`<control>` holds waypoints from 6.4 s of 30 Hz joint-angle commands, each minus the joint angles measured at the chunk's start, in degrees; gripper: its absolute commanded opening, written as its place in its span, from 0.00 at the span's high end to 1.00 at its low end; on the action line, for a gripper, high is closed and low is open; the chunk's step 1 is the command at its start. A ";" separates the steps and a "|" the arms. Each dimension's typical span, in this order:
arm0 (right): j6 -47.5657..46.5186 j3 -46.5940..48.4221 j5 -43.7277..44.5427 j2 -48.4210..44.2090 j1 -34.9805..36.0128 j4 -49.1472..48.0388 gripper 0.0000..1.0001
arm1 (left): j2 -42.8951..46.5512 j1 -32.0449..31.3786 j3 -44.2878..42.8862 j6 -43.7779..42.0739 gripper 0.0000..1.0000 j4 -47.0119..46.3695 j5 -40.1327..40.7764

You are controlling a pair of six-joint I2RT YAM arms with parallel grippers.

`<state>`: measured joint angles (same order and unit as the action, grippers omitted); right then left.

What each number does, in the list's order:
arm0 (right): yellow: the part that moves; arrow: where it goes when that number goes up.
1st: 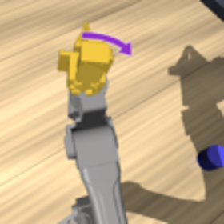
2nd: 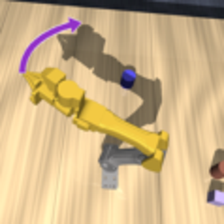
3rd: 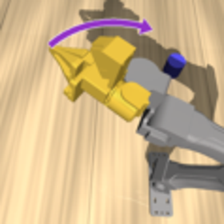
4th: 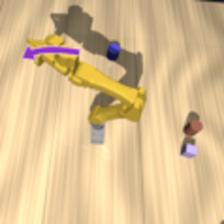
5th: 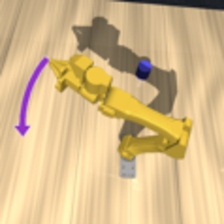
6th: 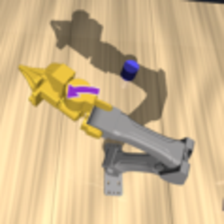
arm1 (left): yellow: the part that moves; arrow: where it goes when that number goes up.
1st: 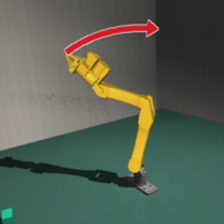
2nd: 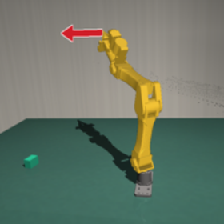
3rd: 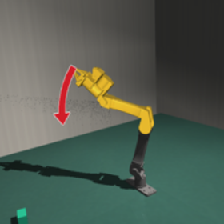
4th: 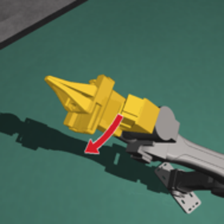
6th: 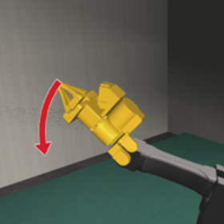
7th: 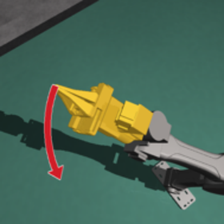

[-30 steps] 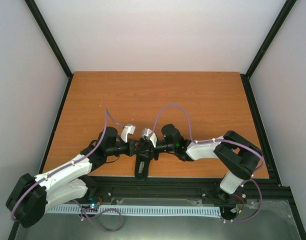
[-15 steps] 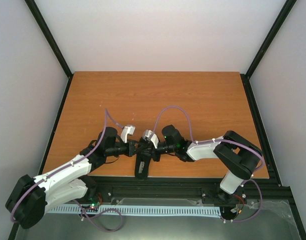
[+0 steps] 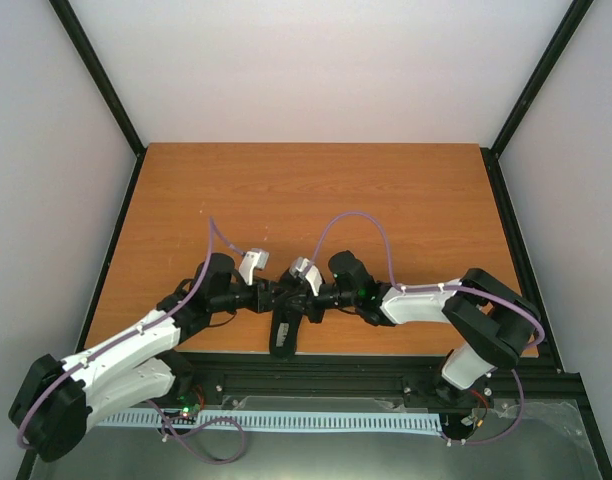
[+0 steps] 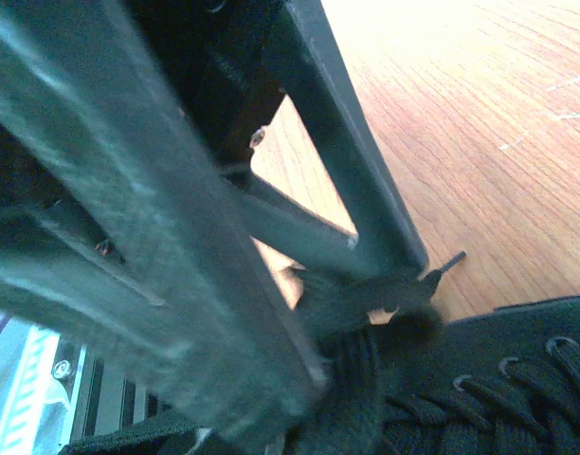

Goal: Tie the shoes

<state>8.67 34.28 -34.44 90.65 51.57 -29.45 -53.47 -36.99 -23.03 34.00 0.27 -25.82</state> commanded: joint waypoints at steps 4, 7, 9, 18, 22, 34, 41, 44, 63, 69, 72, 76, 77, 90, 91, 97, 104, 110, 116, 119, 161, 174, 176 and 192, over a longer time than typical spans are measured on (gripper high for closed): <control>4.04 -0.43 4.25 -3.24 0.24 3.78 0.97 | 8.00 -0.15 -4.42 -7.71 0.32 11.36 13.37; 8.84 0.04 4.55 -3.45 -0.58 5.56 0.97 | 13.23 -0.18 -1.58 -10.19 0.36 9.32 15.25; 12.13 0.12 4.06 -3.82 -1.23 6.09 0.97 | 16.08 -0.18 1.78 -10.37 0.43 5.75 12.09; 22.28 -0.90 4.99 -6.68 -2.71 5.99 0.97 | 15.58 -3.21 8.12 -9.11 0.62 -2.77 7.25; 25.56 -1.09 5.61 -7.81 -3.30 6.39 0.97 | 11.80 -4.23 7.48 -11.13 0.65 -3.38 7.84; 31.12 -0.02 4.86 -7.64 -3.67 8.48 0.97 | 9.02 -6.25 6.96 -10.37 0.68 -7.68 6.44; 32.06 0.89 2.40 -9.03 -2.93 10.74 0.97 | 10.05 -6.25 8.67 -5.78 0.69 -6.58 9.57; 33.14 0.91 2.48 -8.82 -2.47 10.79 0.97 | 13.81 -6.25 10.31 -4.59 0.68 -7.15 9.04; 38.58 -0.39 6.78 -6.11 -0.77 6.63 0.97 | 11.96 -6.21 10.63 -7.23 0.72 -5.96 4.27; 41.77 -1.57 4.38 -4.66 -2.05 2.97 0.97 | 9.32 -6.32 9.97 -9.30 0.72 -5.66 4.08; 43.69 -1.82 2.48 -3.24 -2.54 0.30 0.97 | 7.08 -6.34 8.82 -10.33 0.73 -5.67 4.22; 44.97 -2.08 1.74 -2.46 -2.92 -1.08 0.97 | 3.66 -6.42 7.70 -11.76 0.76 -6.13 5.30; 45.24 -2.30 1.62 -2.42 -3.08 -1.46 0.97 | 3.14 -6.49 7.53 -11.90 0.76 -6.41 5.31; 45.49 -3.28 1.14 -3.20 -4.15 -1.49 0.97 | 4.29 -8.14 6.42 -13.70 0.79 -7.40 6.20; 45.48 -3.26 1.04 -3.18 -4.19 -1.49 0.97 | 4.04 -8.19 6.34 -13.91 0.79 -7.35 6.30; 45.50 -3.34 0.42 -3.11 -4.20 -1.81 0.97 | 1.58 -8.26 4.95 -15.13 0.79 -7.87 6.27; 45.57 -3.30 0.11 -3.41 -4.18 -1.84 0.97 | -2.69 -8.27 3.61 -16.47 0.79 -8.94 6.17; 45.74 -3.38 -0.40 -3.33 -4.20 -2.25 0.97 | -3.95 -8.27 3.51 -16.94 0.79 -8.55 7.38; 45.74 -3.23 -0.89 -3.28 -4.20 -2.54 0.97 | -4.99 -8.27 2.82 -17.74 0.74 -8.73 7.85; 45.74 -3.29 -1.06 -3.37 -4.19 -2.62 0.97 | -6.02 -8.27 2.64 -17.91 0.72 -9.47 7.23; 23.37 -12.02 8.85 -21.74 -8.85 15.24 0.32 | 1.98 -8.27 -0.53 -4.68 0.99 7.44 13.99; 13.14 -9.79 5.22 -11.55 -7.78 14.30 0.43 | -1.47 -8.27 -2.47 -3.06 0.99 7.70 12.29; 13.13 -9.40 3.81 -9.46 -7.55 12.91 0.46 | -1.87 -8.27 -2.91 -3.06 0.99 7.80 12.21; 14.32 -7.80 5.24 -5.62 -7.19 15.54 0.97 | -5.59 -8.27 -13.42 7.17 0.99 9.98 7.44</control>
<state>22.22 26.00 -30.35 83.55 44.07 -13.78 -58.24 -45.01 -32.38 35.29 9.30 -15.84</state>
